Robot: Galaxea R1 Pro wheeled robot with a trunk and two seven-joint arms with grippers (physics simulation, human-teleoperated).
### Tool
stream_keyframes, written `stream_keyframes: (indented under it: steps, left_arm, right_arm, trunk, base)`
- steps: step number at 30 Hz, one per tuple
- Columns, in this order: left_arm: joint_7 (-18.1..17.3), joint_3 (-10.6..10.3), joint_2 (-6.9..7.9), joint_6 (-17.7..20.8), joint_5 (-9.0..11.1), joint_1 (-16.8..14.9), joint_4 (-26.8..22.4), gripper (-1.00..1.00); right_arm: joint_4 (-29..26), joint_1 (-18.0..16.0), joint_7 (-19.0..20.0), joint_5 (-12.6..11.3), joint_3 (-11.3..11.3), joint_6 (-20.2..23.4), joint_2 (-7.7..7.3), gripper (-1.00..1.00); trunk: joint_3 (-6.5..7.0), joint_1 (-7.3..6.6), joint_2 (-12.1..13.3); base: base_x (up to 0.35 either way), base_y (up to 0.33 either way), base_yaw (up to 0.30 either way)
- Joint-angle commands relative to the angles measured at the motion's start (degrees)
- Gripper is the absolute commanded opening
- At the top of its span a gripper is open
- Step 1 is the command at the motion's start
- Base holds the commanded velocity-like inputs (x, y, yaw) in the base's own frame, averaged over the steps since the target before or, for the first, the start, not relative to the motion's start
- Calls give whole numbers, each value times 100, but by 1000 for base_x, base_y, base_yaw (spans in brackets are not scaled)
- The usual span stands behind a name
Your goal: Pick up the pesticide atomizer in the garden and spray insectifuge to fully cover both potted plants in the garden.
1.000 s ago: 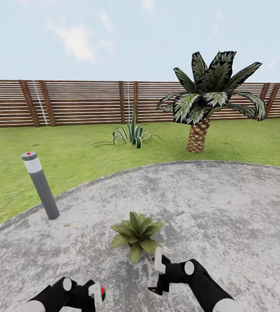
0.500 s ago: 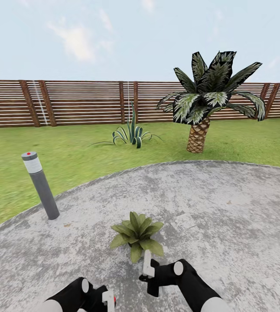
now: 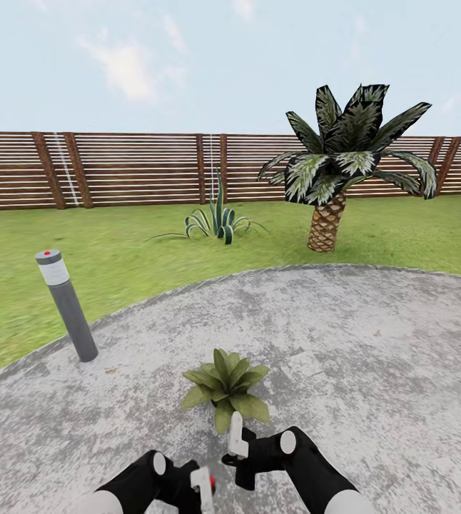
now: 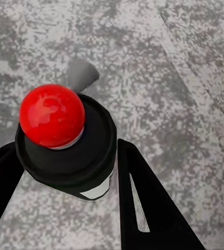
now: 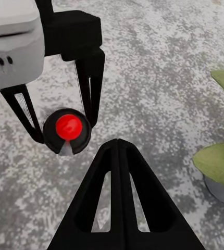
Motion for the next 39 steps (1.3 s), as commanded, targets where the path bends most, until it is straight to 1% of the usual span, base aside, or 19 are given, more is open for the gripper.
stream_keyframes:
  steps: [1,3,6,9,10,13,19,21,23,26,29,39]
  left_arm:
    - [-7,-4,1,-58,14,-2,-12,-100]
    - [-10,-6,3,-65,128,-8,-21,-100]
    - [-17,-9,6,-74,203,-15,-67,-100]
    - [-49,-10,11,-78,225,-16,-92,-100]
    - [-166,-10,15,-79,230,-23,-97,-100]
    - [-354,-5,20,-79,233,-88,-100,-100]
    - [-445,10,36,-231,241,-127,-99,-100]
    - [-459,52,38,-265,251,-130,-100,-100]
    - [-504,199,45,-303,336,-133,-99,-100]
    - [-659,290,81,-333,440,-141,-100,-100]
    - [-784,323,115,-429,477,-171,-101,-100]
    - [-831,329,120,-521,668,-202,-93,-100]
  right_arm:
    - [-5,-2,4,55,-4,-35,2,-100]
    - [-3,-2,4,55,-4,-35,2,-100]
    - [-2,-2,4,59,-4,-35,2,-100]
    - [-2,-2,4,63,-4,-35,2,-100]
    - [-2,-2,4,64,-4,-35,2,-100]
    - [-2,-2,4,67,-4,-35,2,-100]
    - [-2,-2,4,73,-4,-35,2,-100]
    - [-2,-2,4,73,-4,-35,2,-100]
    - [-2,-2,4,73,-4,-35,2,-100]
    - [-2,-2,4,73,-4,-35,2,-100]
    - [-2,-2,4,73,-4,-35,2,-100]
    - [-2,-2,2,74,-4,-35,2,-100]
  trunk:
    - [-6,-1,-2]
    - [-6,-1,-2]
    - [-6,-1,-2]
    - [-6,-1,-2]
    - [-6,-1,-2]
    - [-6,-1,-2]
    - [-6,-1,-2]
    - [-6,-1,-2]
    - [-6,-1,-2]
    - [-6,-1,-2]
    - [-6,-1,-2]
    - [-6,-1,-2]
  base:
    - [0,0,0]
    - [0,0,0]
    - [0,0,0]
    - [0,0,0]
    - [0,0,0]
    - [0,0,0]
    - [0,0,0]
    - [0,0,0]
    - [0,0,0]
    - [0,0,0]
    - [0,0,0]
    - [0,0,0]
